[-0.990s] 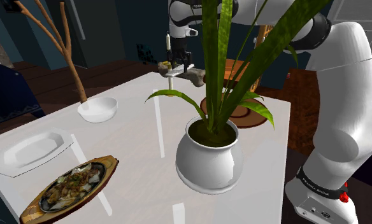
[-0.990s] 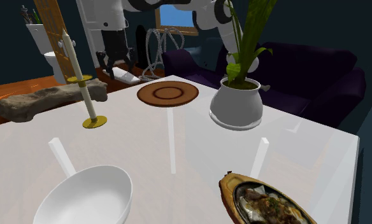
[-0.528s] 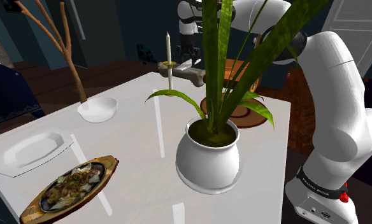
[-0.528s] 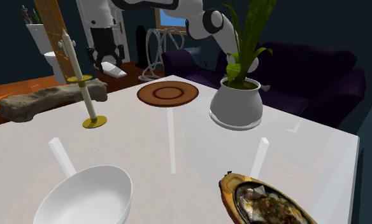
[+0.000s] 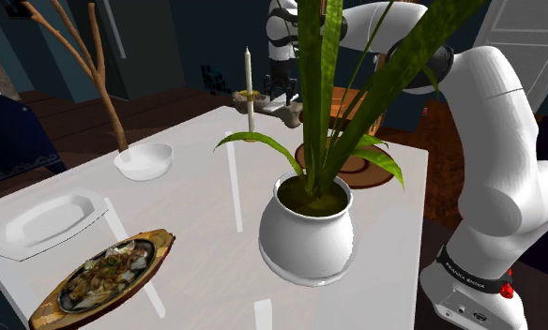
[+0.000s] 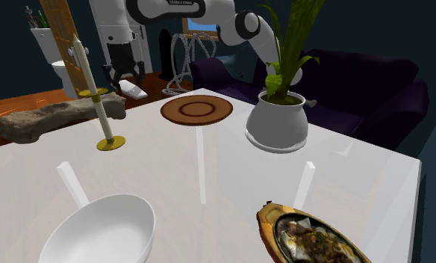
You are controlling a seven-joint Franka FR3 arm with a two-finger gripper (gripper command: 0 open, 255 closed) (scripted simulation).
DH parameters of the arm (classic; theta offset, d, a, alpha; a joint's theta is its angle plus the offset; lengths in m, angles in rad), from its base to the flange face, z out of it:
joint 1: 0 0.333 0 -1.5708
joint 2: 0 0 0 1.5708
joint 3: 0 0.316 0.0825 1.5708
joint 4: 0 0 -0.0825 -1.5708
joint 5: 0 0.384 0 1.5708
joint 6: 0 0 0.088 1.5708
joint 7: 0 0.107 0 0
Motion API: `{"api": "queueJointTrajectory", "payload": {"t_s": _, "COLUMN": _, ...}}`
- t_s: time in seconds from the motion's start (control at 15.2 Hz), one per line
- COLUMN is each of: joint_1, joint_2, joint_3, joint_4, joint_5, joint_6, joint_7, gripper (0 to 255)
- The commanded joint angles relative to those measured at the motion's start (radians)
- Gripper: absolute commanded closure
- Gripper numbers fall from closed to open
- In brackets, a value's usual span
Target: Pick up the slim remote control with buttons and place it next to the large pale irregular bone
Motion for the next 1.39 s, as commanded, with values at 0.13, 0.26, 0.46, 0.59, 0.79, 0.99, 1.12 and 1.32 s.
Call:
{"api": "queueJointTrajectory", "payload": {"t_s": 0.13, "joint_1": -0.020, "joint_2": -0.018, "joint_3": 0.003, "joint_4": -0.088, "joint_5": 0.003, "joint_6": 0.068, "joint_7": 0.007, "gripper": 255}}
{"api": "queueJointTrajectory", "payload": {"t_s": 0.26, "joint_1": -0.028, "joint_2": -0.023, "joint_3": 0.003, "joint_4": -0.125, "joint_5": 0.004, "joint_6": 0.098, "joint_7": 0.010, "gripper": 255}}
{"api": "queueJointTrajectory", "payload": {"t_s": 0.46, "joint_1": -0.037, "joint_2": -0.026, "joint_3": 0.003, "joint_4": -0.173, "joint_5": 0.003, "joint_6": 0.141, "joint_7": 0.014, "gripper": 255}}
{"api": "queueJointTrajectory", "payload": {"t_s": 0.59, "joint_1": -0.042, "joint_2": -0.027, "joint_3": 0.003, "joint_4": -0.201, "joint_5": 0.002, "joint_6": 0.168, "joint_7": 0.017, "gripper": 255}}
{"api": "queueJointTrajectory", "payload": {"t_s": 0.79, "joint_1": -0.048, "joint_2": -0.025, "joint_3": 0.001, "joint_4": -0.240, "joint_5": 0.000, "joint_6": 0.207, "joint_7": 0.021, "gripper": 255}}
{"api": "queueJointTrajectory", "payload": {"t_s": 0.99, "joint_1": -0.052, "joint_2": -0.020, "joint_3": -0.001, "joint_4": -0.274, "joint_5": -0.003, "joint_6": 0.244, "joint_7": 0.026, "gripper": 255}}
{"api": "queueJointTrajectory", "payload": {"t_s": 1.12, "joint_1": -0.055, "joint_2": -0.016, "joint_3": -0.002, "joint_4": -0.294, "joint_5": -0.006, "joint_6": 0.268, "joint_7": 0.028, "gripper": 255}}
{"api": "queueJointTrajectory", "payload": {"t_s": 1.32, "joint_1": -0.057, "joint_2": -0.007, "joint_3": -0.005, "joint_4": -0.321, "joint_5": -0.010, "joint_6": 0.303, "joint_7": 0.033, "gripper": 255}}
